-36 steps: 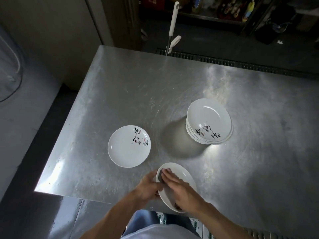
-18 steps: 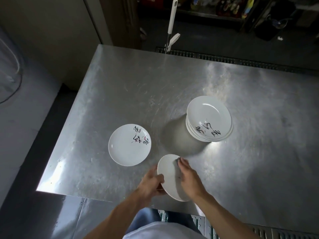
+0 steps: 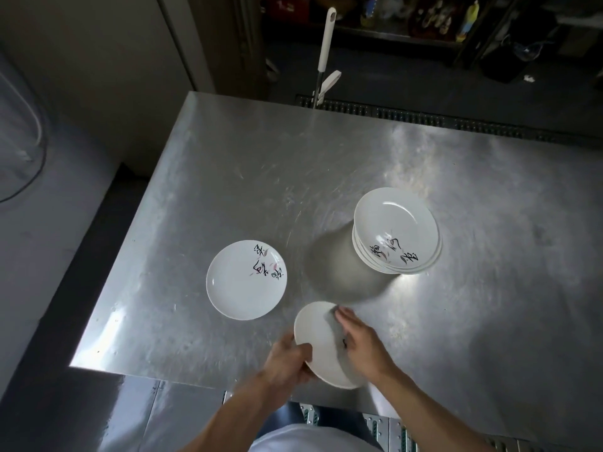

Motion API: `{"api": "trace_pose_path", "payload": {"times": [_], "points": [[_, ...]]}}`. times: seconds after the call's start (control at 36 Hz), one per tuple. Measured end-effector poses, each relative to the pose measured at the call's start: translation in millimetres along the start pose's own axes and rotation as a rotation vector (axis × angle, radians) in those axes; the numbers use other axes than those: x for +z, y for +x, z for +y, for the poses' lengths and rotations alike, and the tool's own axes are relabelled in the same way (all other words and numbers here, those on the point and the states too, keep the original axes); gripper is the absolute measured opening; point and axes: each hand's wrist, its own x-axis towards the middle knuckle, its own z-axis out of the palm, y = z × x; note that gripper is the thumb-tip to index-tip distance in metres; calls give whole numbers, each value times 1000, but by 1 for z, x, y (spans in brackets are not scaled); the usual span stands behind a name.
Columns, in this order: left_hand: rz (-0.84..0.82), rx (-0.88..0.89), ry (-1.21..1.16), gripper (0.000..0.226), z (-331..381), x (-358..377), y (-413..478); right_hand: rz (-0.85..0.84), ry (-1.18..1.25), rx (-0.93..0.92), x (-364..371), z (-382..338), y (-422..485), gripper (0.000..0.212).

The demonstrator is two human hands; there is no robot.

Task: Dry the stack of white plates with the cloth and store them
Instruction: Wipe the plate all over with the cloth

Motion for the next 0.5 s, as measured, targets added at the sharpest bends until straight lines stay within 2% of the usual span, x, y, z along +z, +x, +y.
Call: {"api": "trace_pose_path", "payload": {"times": [0.06, 0.11, 0.25, 0.33, 0.44, 0.5], "points": [[14, 6, -109, 68, -3, 2, 2, 102, 61, 87, -3, 3, 0, 55], [-6, -7, -172, 69, -3, 6, 4, 100, 89, 78, 4, -4, -5, 48], [-1, -35, -36, 56, 10, 10, 3, 13, 135, -77, 27, -9, -22, 54], [41, -16, 70, 51, 16, 4, 5, 26, 104, -74, 21, -4, -11, 49], [14, 14, 53, 50, 16, -5, 8, 169, 12, 20, 10, 9, 0, 45], [-12, 30, 41, 51, 15, -6, 9, 125, -7, -24, 17, 6, -2, 48]]}}
